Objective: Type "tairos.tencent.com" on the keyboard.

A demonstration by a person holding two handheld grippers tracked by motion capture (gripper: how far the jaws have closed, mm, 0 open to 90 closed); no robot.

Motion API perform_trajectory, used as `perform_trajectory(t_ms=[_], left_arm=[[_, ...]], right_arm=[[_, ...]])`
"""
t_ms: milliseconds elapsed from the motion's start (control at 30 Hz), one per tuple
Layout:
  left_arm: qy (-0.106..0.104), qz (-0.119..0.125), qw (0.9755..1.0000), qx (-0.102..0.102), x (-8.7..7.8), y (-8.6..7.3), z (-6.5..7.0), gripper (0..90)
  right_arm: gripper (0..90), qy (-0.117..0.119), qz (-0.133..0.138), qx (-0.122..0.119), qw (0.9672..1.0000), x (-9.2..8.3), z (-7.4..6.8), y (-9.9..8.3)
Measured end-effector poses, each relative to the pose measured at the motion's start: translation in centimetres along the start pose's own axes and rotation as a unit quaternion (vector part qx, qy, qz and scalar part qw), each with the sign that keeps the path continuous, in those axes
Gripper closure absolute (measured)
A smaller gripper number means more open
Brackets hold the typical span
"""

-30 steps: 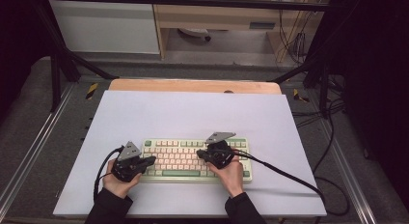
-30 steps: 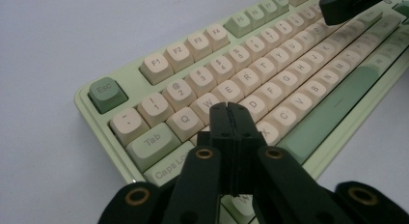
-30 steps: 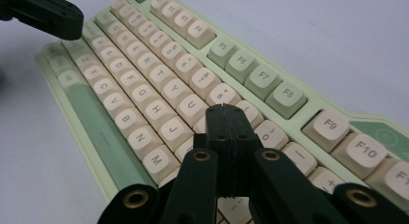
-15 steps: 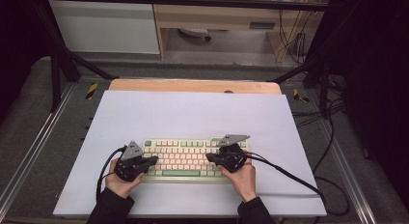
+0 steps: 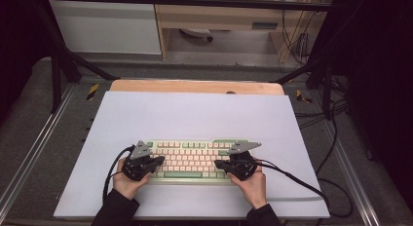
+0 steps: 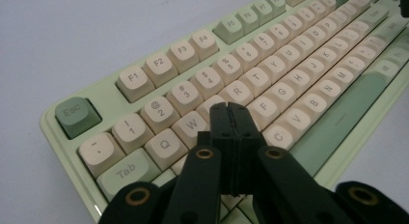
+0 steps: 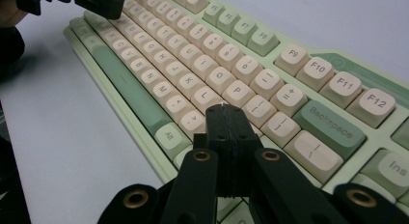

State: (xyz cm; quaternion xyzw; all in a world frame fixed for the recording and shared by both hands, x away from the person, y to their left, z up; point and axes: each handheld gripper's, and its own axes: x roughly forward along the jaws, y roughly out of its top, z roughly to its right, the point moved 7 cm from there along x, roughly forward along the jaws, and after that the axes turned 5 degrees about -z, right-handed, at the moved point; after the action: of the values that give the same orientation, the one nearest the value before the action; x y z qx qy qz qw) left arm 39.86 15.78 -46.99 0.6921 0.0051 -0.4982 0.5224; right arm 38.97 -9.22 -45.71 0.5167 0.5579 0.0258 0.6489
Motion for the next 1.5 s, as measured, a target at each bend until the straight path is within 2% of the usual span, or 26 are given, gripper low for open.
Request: perform_trajectory(t_ms=[533,833,1033,1500], left_arm=[[0.005,-0.008,0.9999,0.014,0.7,-0.4,0.1,90.0],[-0.001,0.001,0.9999,0.01,-0.2,-0.3,0.0,90.0],[-0.004,0.005,1.0,0.003,-0.7,-0.4,-0.1,90.0],[-0.008,0.002,1.0,0.005,-0.7,-0.6,0.1,90.0]], right_arm=[[90.0,0.005,0.0,0.0,1.0,0.1,-0.2,-0.3],[90.0,0.02,0.011,0.006,0.9997,0.2,-0.5,0.0],[90.0,0.019,0.009,0.006,0.9998,0.5,-0.6,0.2],[90.0,0.02,0.003,-0.002,0.9998,1.6,-1.3,0.6]])
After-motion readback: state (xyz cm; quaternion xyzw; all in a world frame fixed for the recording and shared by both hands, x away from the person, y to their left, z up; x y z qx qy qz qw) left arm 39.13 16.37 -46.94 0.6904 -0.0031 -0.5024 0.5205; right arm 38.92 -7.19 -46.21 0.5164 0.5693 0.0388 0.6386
